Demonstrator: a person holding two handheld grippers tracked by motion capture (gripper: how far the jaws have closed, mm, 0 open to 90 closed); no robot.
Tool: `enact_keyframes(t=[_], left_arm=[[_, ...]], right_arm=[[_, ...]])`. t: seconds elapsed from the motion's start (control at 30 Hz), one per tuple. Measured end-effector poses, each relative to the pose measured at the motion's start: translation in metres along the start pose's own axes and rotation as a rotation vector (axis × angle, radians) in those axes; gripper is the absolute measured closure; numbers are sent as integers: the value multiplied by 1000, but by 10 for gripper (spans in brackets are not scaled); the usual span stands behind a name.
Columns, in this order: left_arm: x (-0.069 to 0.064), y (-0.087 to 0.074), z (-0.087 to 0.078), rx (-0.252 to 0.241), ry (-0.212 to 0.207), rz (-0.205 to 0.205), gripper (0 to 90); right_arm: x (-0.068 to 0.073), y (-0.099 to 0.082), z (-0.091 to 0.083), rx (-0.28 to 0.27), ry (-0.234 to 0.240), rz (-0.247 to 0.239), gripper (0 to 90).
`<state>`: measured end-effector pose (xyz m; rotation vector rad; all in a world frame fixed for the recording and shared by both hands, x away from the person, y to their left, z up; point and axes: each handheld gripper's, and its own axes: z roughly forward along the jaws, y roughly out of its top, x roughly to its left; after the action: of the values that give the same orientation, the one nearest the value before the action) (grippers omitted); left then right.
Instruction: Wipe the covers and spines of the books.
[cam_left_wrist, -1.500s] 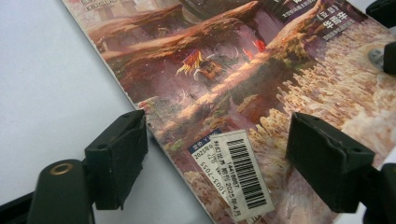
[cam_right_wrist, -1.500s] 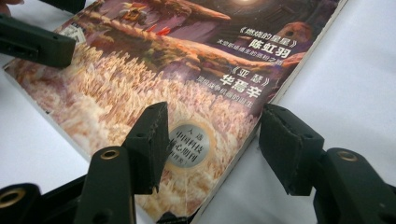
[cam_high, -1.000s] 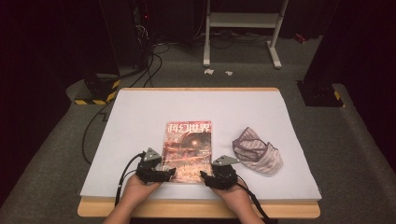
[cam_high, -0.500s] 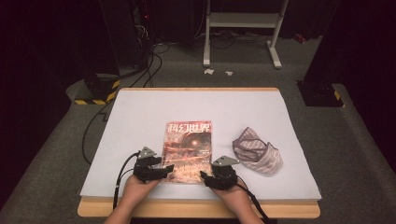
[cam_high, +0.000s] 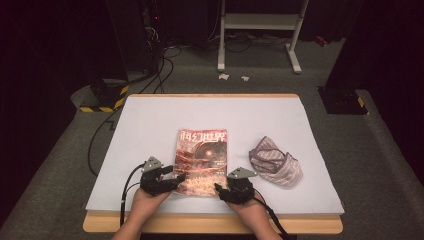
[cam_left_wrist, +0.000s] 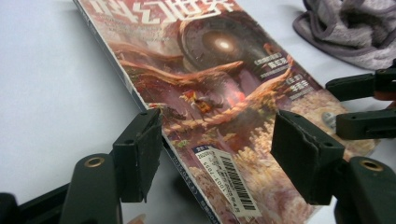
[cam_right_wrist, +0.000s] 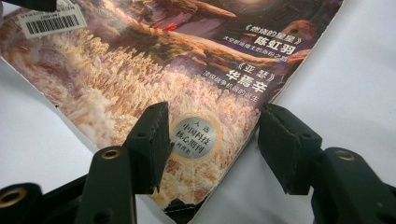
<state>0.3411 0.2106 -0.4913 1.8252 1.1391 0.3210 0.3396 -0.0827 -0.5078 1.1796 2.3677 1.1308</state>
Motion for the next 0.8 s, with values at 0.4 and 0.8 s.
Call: enact_keyframes(t=[0.4, 0.8], left_arm=[[-5, 2, -4, -58, -27, -16, 341], [-11, 2, -7, -84, -63, -19, 346]], right_arm=[[1, -1, 0, -4, -7, -3, 437], [0, -1, -1, -7, -11, -4, 437]])
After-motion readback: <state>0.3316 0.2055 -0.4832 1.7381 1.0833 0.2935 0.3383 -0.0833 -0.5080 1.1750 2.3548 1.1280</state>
